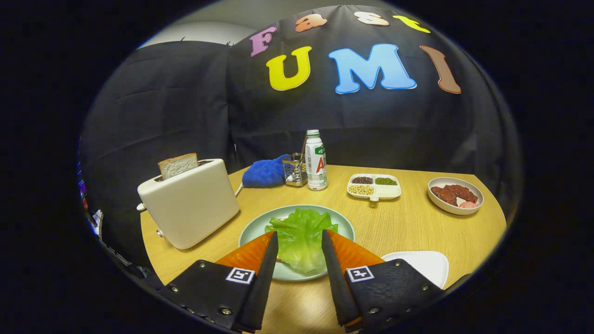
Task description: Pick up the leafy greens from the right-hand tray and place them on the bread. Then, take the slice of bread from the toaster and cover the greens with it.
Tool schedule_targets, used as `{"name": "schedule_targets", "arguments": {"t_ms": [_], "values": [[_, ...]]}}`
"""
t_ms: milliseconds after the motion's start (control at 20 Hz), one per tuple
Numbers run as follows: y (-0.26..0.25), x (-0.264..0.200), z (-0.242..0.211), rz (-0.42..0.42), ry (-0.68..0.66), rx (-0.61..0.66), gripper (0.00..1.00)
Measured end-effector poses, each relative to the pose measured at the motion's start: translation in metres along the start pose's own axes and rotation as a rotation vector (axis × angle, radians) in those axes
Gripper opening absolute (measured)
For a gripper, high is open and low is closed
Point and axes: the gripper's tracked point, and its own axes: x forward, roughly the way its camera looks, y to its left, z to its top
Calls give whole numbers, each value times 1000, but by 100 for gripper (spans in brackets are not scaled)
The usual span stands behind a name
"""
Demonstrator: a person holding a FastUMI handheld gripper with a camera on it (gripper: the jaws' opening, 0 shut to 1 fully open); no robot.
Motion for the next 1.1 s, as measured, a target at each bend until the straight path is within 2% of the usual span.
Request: {"name": "schedule_targets", "arguments": {"t_ms": [150,350,450,700,1100], "values": [[11,-6,18,-37,-72,1,61],[-1,-13,30,-267,-122,-67,61],[7,-16,34,-303,-144,-79,61],[37,-20,36,-312,-126,2,61],[113,-15,69,-223,-205,-9,61]]}}
